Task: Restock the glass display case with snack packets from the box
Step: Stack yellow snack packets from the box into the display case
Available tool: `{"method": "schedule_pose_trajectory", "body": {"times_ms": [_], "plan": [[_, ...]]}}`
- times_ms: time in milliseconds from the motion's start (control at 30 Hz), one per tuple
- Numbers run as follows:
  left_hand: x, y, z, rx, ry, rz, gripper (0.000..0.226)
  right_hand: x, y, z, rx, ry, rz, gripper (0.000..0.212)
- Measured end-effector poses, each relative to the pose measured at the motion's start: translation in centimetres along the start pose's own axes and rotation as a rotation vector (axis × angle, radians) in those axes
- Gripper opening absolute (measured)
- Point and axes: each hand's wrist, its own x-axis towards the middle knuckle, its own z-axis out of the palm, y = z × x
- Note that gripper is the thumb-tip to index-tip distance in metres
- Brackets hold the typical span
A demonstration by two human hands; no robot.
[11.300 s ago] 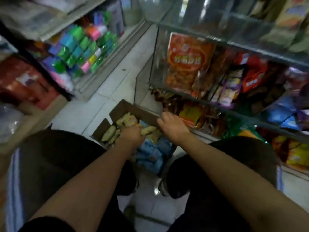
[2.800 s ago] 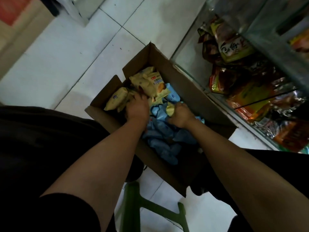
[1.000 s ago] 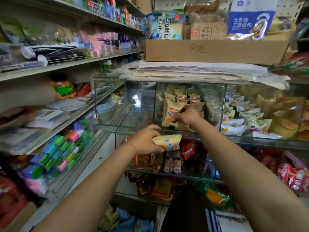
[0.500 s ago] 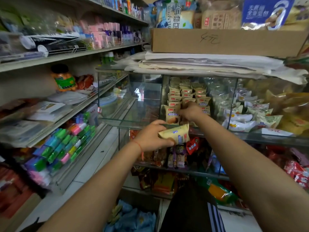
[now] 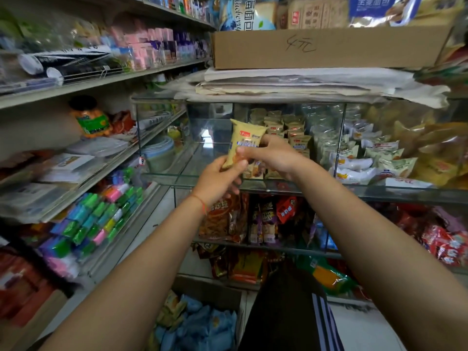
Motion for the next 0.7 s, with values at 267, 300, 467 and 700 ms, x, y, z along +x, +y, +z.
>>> {"method": "schedule_pose_trajectory", "body": {"times_ms": [267,300,467,700], "plan": [[-0.9,-2.9,-0.1,0.782,-0.125,0.135,0.056,0.6,1.6,-1.4,0.010,0.377,0.013,0.033],[-1.0,-3.1,0.0,0.769,-0.109,0.144,0.052,0.7,1.9,-1.2,-0.052,0.305,0.053,0.034],[0.0,-2.7,0.2,0.695,-0.048,0.158,0.034,1.5,3.2,0.2,-0.461,0.197,0.120,0.080],[0.1,-2.8,0.1,0.702,-0.036,0.150,0.039,2.8,3.7,1.0,-0.773,0.161,0.015,0.071]]}}
